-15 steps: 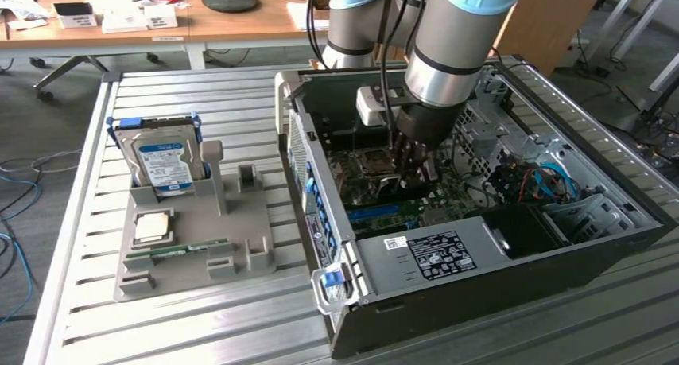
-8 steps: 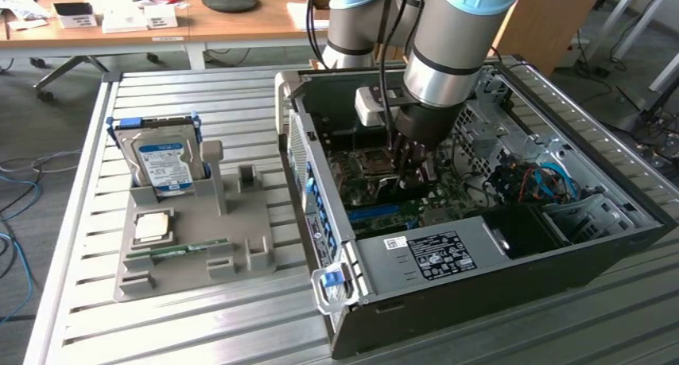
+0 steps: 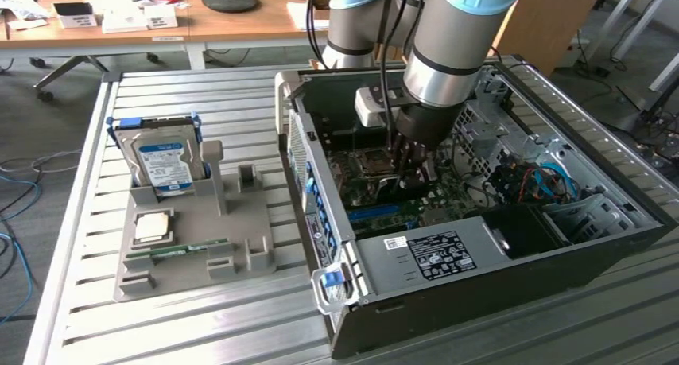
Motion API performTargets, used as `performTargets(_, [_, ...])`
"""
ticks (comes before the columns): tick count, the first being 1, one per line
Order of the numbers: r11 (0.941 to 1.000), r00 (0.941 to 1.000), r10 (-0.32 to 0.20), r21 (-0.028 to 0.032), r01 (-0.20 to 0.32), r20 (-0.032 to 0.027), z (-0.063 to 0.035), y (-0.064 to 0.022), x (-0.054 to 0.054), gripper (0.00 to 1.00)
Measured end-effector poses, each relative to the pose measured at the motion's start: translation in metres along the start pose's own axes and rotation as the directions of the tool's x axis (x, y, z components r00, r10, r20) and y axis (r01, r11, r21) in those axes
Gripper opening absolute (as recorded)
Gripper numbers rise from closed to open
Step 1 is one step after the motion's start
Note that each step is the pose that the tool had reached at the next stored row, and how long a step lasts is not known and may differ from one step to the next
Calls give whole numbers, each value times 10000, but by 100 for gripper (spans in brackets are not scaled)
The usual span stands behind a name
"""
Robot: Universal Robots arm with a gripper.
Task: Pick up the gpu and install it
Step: 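Insert the gpu into the slot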
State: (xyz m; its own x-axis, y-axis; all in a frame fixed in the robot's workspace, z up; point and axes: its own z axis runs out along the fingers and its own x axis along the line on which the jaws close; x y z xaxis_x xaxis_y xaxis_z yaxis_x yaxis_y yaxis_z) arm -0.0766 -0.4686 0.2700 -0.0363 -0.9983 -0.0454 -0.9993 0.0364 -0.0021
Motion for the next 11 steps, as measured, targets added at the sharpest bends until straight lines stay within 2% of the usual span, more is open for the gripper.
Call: performTargets(11, [10000, 10000, -8, -1, 8, 1, 2, 27, -4, 27])
